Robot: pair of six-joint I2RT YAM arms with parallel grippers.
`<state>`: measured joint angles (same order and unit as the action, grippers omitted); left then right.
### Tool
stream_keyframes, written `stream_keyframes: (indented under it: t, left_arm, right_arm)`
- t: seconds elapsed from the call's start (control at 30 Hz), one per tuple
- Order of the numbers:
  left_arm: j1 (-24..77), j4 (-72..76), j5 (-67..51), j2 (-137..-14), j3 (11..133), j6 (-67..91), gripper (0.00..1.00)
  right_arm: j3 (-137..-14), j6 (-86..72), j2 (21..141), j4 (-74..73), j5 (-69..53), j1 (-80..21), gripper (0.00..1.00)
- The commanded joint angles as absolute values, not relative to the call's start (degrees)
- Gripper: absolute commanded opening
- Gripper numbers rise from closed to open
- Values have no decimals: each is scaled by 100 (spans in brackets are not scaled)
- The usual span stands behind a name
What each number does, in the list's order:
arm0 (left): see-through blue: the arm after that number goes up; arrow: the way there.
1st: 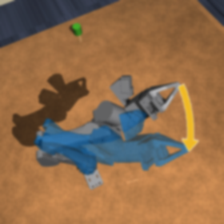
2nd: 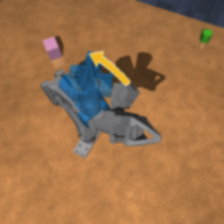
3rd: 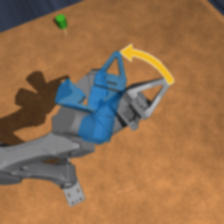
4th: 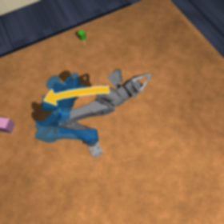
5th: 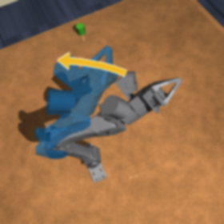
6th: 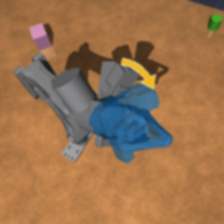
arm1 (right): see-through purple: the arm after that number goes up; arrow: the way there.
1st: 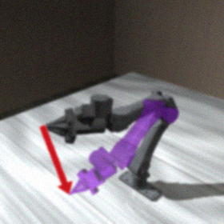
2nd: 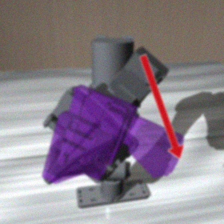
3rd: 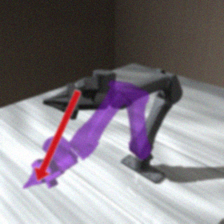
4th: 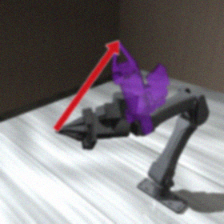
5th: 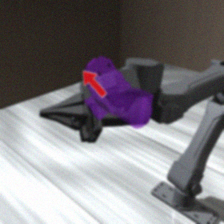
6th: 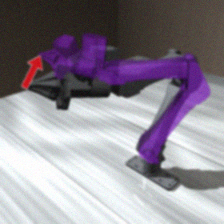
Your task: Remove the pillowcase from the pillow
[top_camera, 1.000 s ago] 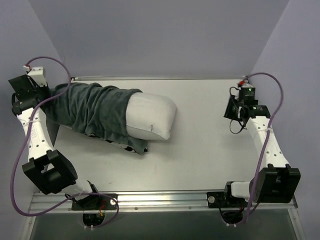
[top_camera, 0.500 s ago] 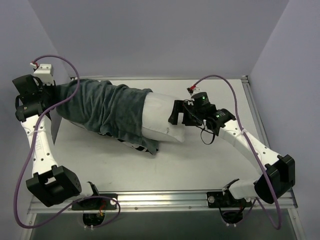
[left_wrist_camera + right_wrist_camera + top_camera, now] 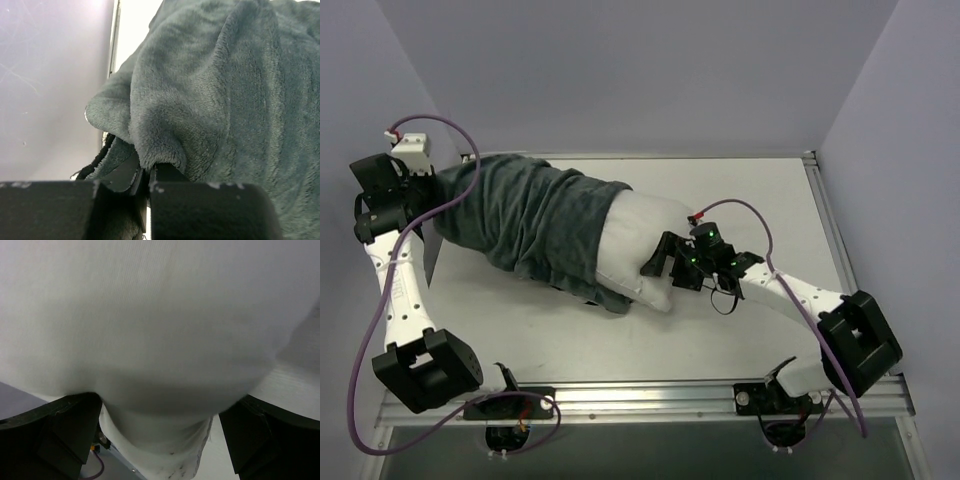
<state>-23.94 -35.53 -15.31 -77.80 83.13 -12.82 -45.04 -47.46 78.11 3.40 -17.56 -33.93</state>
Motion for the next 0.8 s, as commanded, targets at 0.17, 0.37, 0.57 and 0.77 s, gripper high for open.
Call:
stream_keyframes:
  t: [0.17, 0.37, 0.57, 0.77]
  left_arm:
    - [-2355, -3182, -1854, -7506, 8227, -1099, 2]
    - [-2373, -3138, -1811, -7497, 8112, -1072, 2]
    - [-2478, -3155, -1635, -7541, 8112, -1248, 2]
    - [-2830, -3164, -1635, -7523, 8165, -1344, 2]
  right_arm:
    - [-4535, -5449, 8815, 3269, -2636, -3419, 64]
    - [-4562, -5651, 9176, 3595, -2637, -3173, 0]
    - [-3939, -5974, 8169, 3883, -2207, -2209, 0]
    - [-3173, -6329, 6726, 3369, -2144, 945, 0]
